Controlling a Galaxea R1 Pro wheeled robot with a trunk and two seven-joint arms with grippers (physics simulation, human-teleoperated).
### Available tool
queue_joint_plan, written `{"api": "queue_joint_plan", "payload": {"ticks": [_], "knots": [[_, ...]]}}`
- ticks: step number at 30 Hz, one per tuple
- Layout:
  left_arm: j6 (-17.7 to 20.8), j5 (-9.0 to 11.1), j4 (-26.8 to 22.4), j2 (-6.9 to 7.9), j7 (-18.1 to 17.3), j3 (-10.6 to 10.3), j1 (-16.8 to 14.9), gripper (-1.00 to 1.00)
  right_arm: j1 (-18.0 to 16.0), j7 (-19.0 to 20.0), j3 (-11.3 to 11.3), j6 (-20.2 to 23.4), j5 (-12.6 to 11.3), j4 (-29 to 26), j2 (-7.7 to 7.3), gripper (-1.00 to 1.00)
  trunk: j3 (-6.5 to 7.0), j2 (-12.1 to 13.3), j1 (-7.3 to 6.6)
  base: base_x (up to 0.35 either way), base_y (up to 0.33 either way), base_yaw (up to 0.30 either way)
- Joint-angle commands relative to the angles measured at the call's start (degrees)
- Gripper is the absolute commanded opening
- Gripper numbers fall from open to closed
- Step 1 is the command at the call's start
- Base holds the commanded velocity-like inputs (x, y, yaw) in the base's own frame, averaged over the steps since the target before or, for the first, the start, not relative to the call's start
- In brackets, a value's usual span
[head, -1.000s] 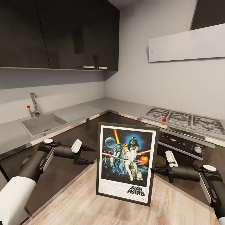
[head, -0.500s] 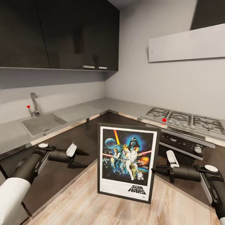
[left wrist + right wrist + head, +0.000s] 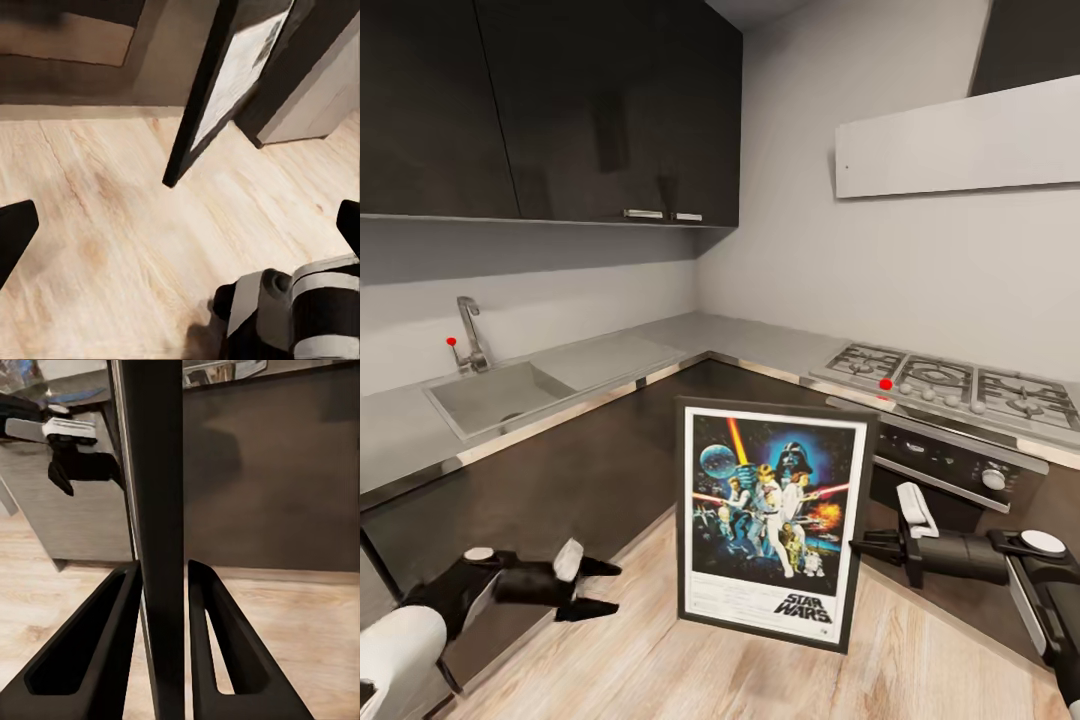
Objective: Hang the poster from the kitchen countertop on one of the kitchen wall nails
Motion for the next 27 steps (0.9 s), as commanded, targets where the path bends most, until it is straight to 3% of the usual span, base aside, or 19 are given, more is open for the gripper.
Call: {"api": "queue_joint_plan", "payload": {"ticks": [1,2,6,8,15,18,19,24,27], "knots": [[-2.7,0.2,3.8,-0.02,2.0,0.0,-0.2,1.00,0.0,0.3,-0.3,0.7,0.0,0.0,0.00,-1.00,-0.05,0.0,-0.01,0.000,0.000,0.000],[-7.2,0.5,9.9,-0.06,4.8,0.1,-0.1,1.00,0.0,0.3,-0.6,0.7,0.0,0.2,0.00,-1.00,-0.05,0.0,-0.01,0.000,0.000,0.000],[-10.9,4.0,14.1,-0.06,6.3,0.4,0.4,1.00,0.1,0.2,-0.8,0.6,0.1,0.3,0.00,-1.00,-0.05,0.0,-0.01,0.000,0.000,0.000],[-12.5,9.1,15.4,-0.07,8.6,0.4,4.2,1.00,0.3,0.2,-0.9,0.6,0.2,0.4,0.01,-1.00,-0.05,0.0,-0.01,0.000,0.000,0.000],[-14.7,14.4,16.0,-0.29,14.4,0.5,11.3,1.00,0.6,0.2,-0.9,0.8,0.2,0.4,0.01,-1.00,-0.05,0.0,-0.01,0.000,0.000,0.000],[-16.6,17.8,16.1,-0.37,15.2,0.5,14.8,1.00,0.8,0.2,-1.0,1.0,0.1,0.4,0.00,-1.00,-0.05,0.0,-0.01,0.000,0.000,0.000],[-17.1,20.0,16.1,-0.39,15.4,0.5,16.1,1.00,0.8,0.1,-1.0,1.0,0.1,0.4,0.00,-1.00,-0.05,0.0,-0.01,0.000,0.000,0.000],[-17.9,27.6,16.1,-0.50,15.9,0.5,21.4,1.00,0.9,0.1,-2.9,1.2,0.1,0.4,0.03,-1.00,-0.05,0.0,-0.01,0.000,0.000,0.000],[-18.0,28.9,16.2,-0.41,16.5,0.5,22.8,1.00,0.9,0.1,-3.3,1.2,0.1,0.4,0.01,-1.00,-0.05,0.0,-0.01,0.000,0.000,0.000]]}}
